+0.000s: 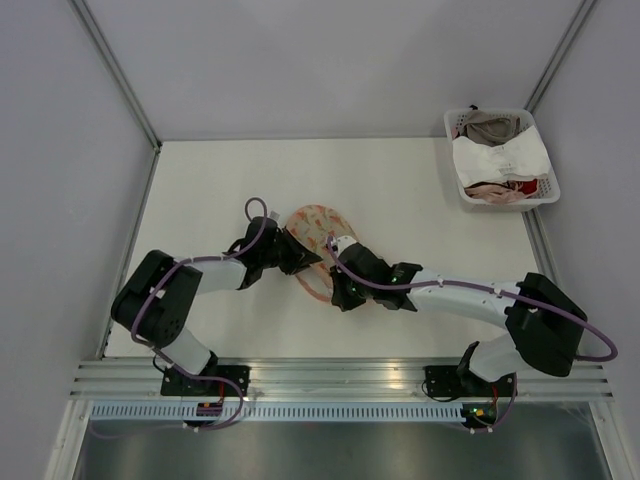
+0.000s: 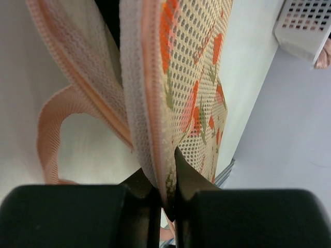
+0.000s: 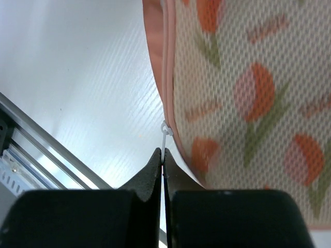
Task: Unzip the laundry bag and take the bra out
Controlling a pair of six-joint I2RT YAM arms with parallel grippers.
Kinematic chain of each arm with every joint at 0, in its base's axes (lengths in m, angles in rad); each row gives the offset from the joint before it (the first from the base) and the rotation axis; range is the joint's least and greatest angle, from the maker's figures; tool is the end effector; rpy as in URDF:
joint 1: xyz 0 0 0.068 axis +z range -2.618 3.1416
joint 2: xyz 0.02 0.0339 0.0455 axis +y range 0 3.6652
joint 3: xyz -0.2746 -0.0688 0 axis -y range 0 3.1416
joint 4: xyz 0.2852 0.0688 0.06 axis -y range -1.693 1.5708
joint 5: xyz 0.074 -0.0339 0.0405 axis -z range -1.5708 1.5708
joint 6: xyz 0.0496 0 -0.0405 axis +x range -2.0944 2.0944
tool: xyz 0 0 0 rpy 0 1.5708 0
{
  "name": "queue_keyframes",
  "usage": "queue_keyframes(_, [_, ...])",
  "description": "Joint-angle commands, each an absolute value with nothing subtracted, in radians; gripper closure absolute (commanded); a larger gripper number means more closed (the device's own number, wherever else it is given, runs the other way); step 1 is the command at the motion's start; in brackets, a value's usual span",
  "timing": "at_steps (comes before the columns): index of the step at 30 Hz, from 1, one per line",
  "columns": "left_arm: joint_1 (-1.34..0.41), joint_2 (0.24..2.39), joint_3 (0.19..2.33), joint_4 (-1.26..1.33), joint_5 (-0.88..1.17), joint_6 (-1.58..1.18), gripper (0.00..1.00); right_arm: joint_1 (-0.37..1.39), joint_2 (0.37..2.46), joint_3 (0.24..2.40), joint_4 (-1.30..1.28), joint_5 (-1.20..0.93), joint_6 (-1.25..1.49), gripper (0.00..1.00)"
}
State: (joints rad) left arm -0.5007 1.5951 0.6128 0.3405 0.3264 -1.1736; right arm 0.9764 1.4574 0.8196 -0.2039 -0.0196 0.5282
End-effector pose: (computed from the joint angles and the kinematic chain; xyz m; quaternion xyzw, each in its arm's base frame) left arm 0.2834 -0.1732 0.1117 -0.2225 0.8567 -0.4256 0.1881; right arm 0.1874 0.2790 0.1726 -0.2110 0.9101 0.2503 0.2540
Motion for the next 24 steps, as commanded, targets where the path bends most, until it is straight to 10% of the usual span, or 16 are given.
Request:
queue_keyframes(1, [-0.431,1.632,0.678,0.35,0.351,-1.066,0.87,0.991,1.399,0.805,-0.297,-0.038,0.508,1.0])
queue_keyframes(17, [-0.344,2.029,1.273,-0.219,0.819,-0.437,0.61,0.989,1.615,0.939,-0.661,0.603,0.647,0.99])
queue_keyframes(24, [-0.345,1.976,1.304,-0.291,0.683,-0.457,0.01,0.989,1.533,0.936,-0.578,0.563,0.595,0.99])
